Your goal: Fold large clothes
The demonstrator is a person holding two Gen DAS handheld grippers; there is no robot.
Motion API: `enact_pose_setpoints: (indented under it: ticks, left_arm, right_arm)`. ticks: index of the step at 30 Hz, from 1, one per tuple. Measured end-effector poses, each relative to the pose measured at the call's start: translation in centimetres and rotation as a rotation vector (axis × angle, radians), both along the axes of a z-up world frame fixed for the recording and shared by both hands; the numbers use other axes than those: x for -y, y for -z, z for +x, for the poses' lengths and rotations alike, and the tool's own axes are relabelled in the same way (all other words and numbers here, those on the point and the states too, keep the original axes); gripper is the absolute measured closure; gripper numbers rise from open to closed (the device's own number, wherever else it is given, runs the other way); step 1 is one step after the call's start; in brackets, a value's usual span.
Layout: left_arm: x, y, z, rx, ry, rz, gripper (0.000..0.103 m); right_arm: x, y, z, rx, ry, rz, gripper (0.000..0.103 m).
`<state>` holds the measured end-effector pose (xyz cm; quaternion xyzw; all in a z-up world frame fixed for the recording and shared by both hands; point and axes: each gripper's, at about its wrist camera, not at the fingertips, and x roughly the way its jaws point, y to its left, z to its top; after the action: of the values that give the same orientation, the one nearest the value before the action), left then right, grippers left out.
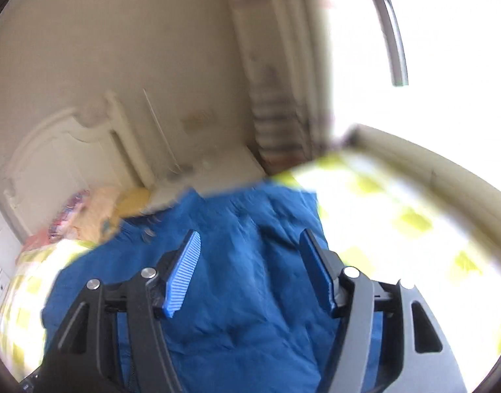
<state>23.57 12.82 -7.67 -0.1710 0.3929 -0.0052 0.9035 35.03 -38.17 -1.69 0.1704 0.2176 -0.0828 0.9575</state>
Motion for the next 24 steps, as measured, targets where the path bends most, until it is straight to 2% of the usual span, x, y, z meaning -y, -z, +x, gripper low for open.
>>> enact_pose_setpoints:
  ticks: [2,3,5,7,8,10,14,16,18,21,23,24]
  left_arm:
    - [0.0,0.0,0.0,0.0,0.0,-0.001,0.004]
    - [0.0,0.0,0.0,0.001,0.0,-0.001,0.004]
    - [0.0,0.0,0.0,0.0,0.0,-0.002,0.004]
    - [0.2,-0.1,0.1,-0.012,-0.005,0.015,0.004]
    - [0.7,-0.3,0.4,-0.033,-0.003,0.043,0.004]
    - [1.7,-1.2,1.2,-0.044,0.039,0.082,0.004]
    - [3.8,-6.0,4.0,0.038,0.073,0.137,0.004]
    - [4.9,-8.3,7.0,0.068,0.079,0.15,0.004]
    - [5.9,-9.1,10.2,0.076,0.084,0.167,0.004]
    - [7.5,-6.4,14.2,-0.004,0.145,0.211,0.004]
    - [8.9,-1.6,16.1,-0.127,0.174,0.326,0.004]
    - [9.1,-0.9,15.8,-0.081,0.186,0.348,0.004]
  right_arm:
    - [-1.8,-0.7,1.2,-0.003,-0.12,-0.061,0.04]
    - [-3.1,-0.3,2.4,-0.046,-0.166,-0.12,0.04]
    - [-4.5,1.5,4.5,-0.15,-0.246,-0.157,0.04]
    - [-5.7,5.4,6.7,-0.306,-0.3,-0.18,0.04]
    - [-6.3,6.5,6.7,-0.325,-0.304,-0.211,0.04]
    - [-7.3,6.9,6.5,-0.317,-0.298,-0.258,0.039]
    - [-7.7,7.0,6.8,-0.324,-0.301,-0.273,0.037]
    - [-7.9,6.9,6.5,-0.321,-0.302,-0.267,0.037]
    - [-7.8,7.0,6.4,-0.32,-0.303,-0.263,0.037]
    - [-7.4,7.1,6.3,-0.317,-0.305,-0.256,0.036]
    - [-7.2,7.1,6.4,-0.315,-0.309,-0.249,0.035]
    - [-7.2,7.1,6.4,-0.311,-0.315,-0.246,0.035]
